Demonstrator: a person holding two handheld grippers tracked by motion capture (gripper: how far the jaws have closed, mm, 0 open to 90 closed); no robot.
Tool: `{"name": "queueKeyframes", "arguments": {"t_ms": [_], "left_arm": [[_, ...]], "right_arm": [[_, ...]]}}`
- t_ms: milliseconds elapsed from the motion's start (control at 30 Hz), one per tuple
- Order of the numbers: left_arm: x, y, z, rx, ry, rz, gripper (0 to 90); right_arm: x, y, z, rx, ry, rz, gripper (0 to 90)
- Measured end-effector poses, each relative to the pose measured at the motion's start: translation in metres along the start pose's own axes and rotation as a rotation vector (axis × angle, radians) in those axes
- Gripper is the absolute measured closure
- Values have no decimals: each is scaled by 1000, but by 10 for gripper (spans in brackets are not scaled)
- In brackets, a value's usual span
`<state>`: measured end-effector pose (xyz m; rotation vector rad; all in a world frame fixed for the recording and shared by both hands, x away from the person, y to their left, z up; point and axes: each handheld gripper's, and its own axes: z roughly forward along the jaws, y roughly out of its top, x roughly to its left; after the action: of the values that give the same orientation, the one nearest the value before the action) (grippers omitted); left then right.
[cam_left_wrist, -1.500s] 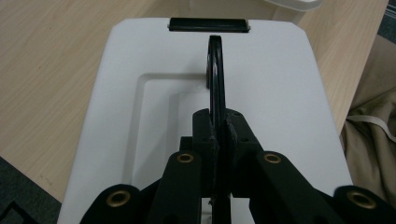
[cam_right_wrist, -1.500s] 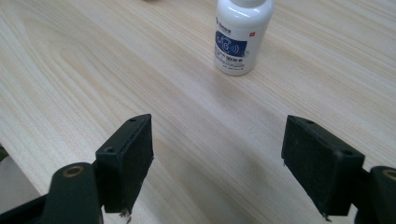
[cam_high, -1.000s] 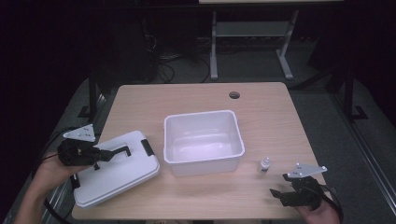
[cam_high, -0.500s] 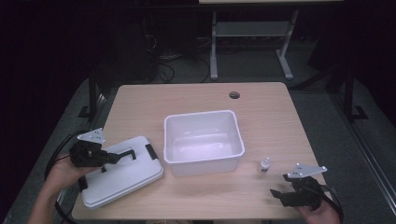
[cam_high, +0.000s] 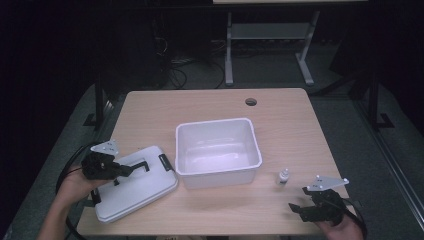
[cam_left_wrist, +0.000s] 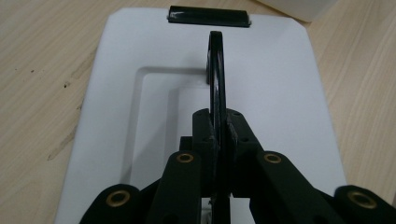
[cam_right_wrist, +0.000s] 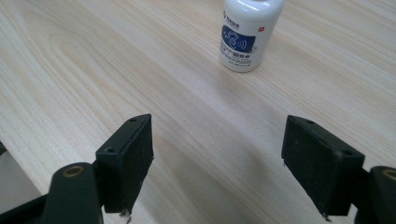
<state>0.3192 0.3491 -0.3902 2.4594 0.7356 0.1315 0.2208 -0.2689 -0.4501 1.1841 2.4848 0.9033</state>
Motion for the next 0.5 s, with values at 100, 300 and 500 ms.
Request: {"name": "queueKeyframes", "arguments": {"t_ms": [100,300,500], "left_arm": [[0,-2,2,5,0,0,839],[-1,-8,8,24,3,-5,837],[-2,-9,9,17,5,-5,835]], "right_arm": [[1,0,1,9,-1,-2,244],[2,1,4,20,3,-8,244],[2,2,6,34,5,-10,244]]}}
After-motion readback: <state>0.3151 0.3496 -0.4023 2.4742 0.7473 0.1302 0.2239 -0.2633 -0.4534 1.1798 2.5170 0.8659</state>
